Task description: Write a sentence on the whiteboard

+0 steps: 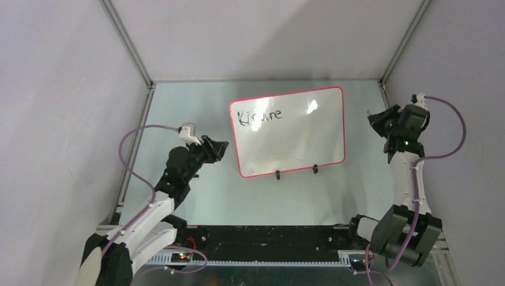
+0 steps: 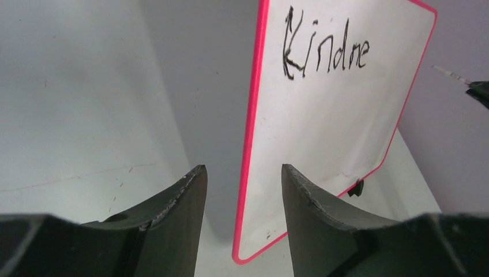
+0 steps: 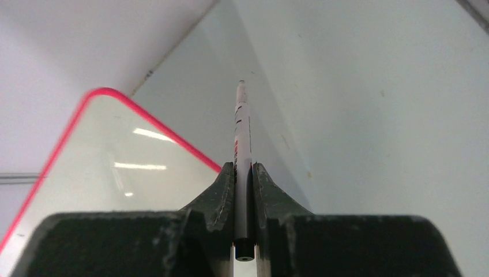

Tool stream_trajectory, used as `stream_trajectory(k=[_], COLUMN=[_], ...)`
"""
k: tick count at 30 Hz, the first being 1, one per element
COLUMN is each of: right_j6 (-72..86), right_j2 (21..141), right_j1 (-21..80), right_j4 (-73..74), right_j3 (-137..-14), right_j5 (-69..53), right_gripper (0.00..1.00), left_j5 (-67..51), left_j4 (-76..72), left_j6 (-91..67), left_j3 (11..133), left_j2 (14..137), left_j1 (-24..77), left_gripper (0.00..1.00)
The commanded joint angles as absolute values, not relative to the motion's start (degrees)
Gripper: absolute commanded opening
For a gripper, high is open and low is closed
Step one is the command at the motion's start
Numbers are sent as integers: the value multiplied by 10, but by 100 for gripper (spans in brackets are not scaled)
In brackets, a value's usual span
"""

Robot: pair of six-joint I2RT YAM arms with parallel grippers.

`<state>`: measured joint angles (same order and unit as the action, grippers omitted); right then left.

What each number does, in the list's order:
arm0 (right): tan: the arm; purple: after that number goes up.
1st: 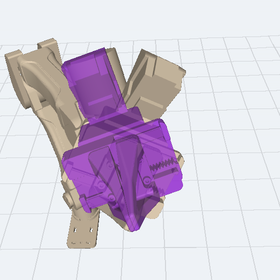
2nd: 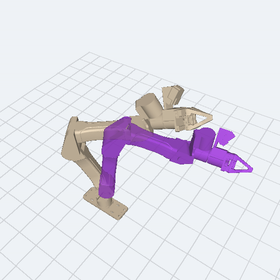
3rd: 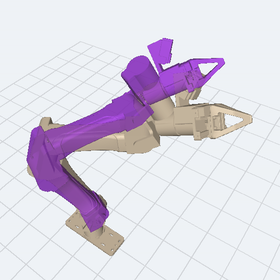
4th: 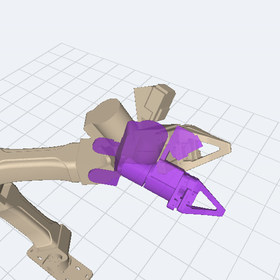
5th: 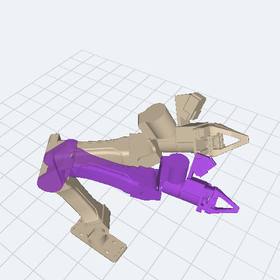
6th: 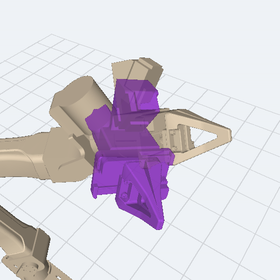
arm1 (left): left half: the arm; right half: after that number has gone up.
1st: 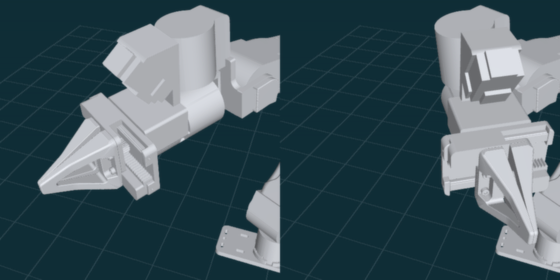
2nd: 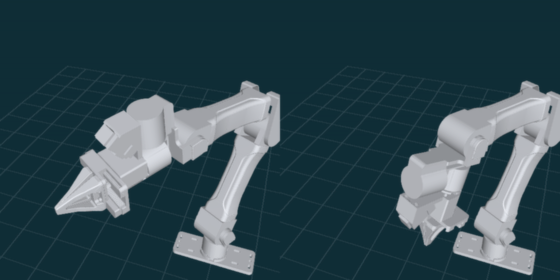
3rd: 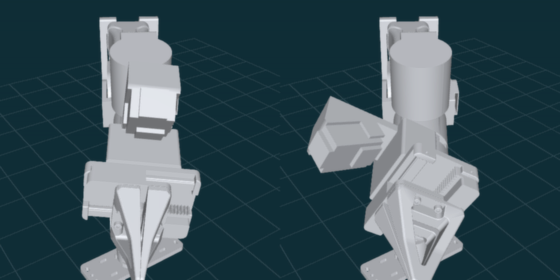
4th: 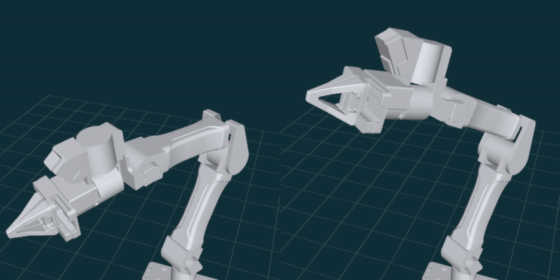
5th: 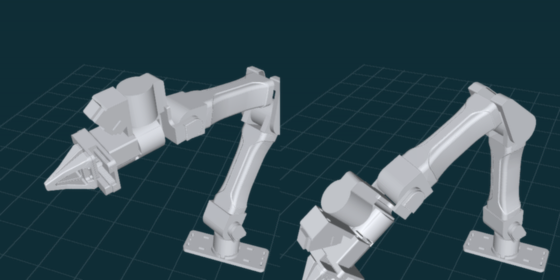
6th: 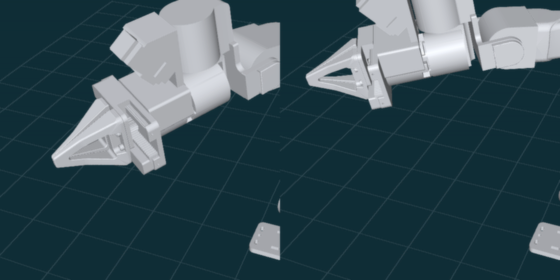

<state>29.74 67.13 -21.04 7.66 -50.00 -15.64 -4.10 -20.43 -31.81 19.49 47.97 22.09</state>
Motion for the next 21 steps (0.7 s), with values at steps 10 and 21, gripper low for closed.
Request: stream_trajectory(k=[10, 21], right_j6=[364, 291], right_j2=[613, 735], right_j1=[142, 271], right_j4=[348, 374], right_j3=[-810, -1016], right_j5=[270, 298], right_gripper=[0, 0], left_j5=[-123, -184], left_j4=[-204, -302], left_j6=[-373, -351], left_j3=[479, 479], left_j2=[574, 651], left_j1=[98, 66], left_gripper=[57, 67])
